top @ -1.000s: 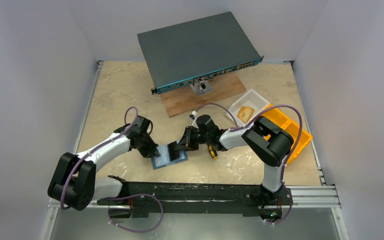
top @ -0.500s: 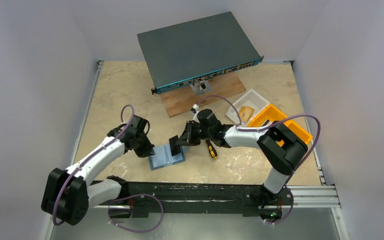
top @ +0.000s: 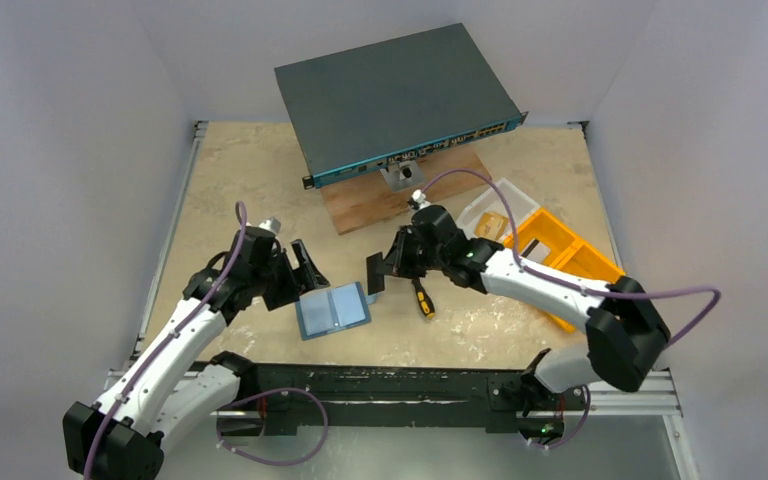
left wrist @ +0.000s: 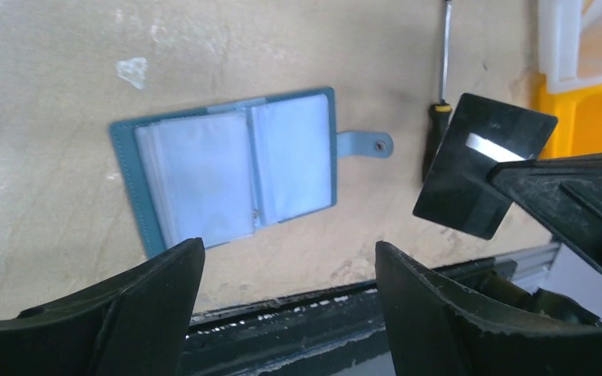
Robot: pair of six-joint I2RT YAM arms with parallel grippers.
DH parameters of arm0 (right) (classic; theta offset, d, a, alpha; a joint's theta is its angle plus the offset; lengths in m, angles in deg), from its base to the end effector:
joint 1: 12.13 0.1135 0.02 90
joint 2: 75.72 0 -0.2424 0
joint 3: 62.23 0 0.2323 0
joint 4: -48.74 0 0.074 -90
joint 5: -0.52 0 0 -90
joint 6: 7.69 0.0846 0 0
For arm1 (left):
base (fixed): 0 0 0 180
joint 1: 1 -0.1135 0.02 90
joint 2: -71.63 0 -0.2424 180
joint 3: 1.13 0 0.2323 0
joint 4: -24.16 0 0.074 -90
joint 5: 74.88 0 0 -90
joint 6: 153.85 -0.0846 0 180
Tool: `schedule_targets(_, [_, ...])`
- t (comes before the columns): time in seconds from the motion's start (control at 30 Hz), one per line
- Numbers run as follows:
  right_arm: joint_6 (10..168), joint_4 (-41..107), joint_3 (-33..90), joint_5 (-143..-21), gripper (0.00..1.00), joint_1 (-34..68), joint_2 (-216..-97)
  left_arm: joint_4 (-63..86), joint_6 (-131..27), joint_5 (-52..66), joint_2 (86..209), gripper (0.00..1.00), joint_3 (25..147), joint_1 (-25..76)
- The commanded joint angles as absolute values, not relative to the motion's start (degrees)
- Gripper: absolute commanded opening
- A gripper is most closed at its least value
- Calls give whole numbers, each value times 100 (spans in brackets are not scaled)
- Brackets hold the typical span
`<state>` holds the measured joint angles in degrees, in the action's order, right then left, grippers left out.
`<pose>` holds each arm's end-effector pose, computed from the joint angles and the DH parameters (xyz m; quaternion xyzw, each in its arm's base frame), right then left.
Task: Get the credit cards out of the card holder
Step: Place the credit card in the storage box.
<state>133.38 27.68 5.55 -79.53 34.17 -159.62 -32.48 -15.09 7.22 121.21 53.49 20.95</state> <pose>0.2262 0.2579 0.1950 -0.0014 0.8931 0.3841 0.2342 0.1740 -0.0826 0.1948 -0.1964 0.9217 -0.2429 0.2299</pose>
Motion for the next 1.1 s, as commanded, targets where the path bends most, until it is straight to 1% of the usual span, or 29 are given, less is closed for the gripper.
schedule_targets(0.0, [13335, 1360, 648, -9354, 0, 3271, -15068, -3137, -1969, -101, 11996, 84, 5608, 2129])
schedule_targets(0.1, [13515, 495, 690, -10028, 0, 3113, -14601, -3195, -2199, -305, 11994, 97, 5720, 2154])
schedule_targets(0.17, [13671, -140, 844, -10490, 0, 3029, -14387, -3295, -2319, -317, 11987, 99, 5805, 2159])
schedule_targets(0.3, [14315, -1542, 1238, -11722, 0, 2873, -14085, -3356, -2490, -378, 11952, 100, 5880, 2166])
schedule_targets(0.43, [14664, -2495, 1599, -12448, 0, 2496, -14026, -3378, -2636, -471, 12028, 100, 5934, 2167])
schedule_targets(0.63, [14734, -3385, 2049, -13166, 0, 1659, -14550, -3359, -2746, -535, 12195, 100, 6033, 2166])
schedule_targets(0.77, [15035, -4236, 2246, -13806, 0, 798, -14992, -3352, -2751, -548, 12265, 100, 6090, 2165])
schedule_targets(0.87, [15097, -4358, 2164, -14226, 0, 276, -15103, -3400, -2786, -528, 12303, 100, 6130, 2161])
schedule_targets(1.07, [14654, -3918, 1901, -14362, 0, -527, -15289, -3472, -2820, -517, 12372, 100, 6153, 2167])
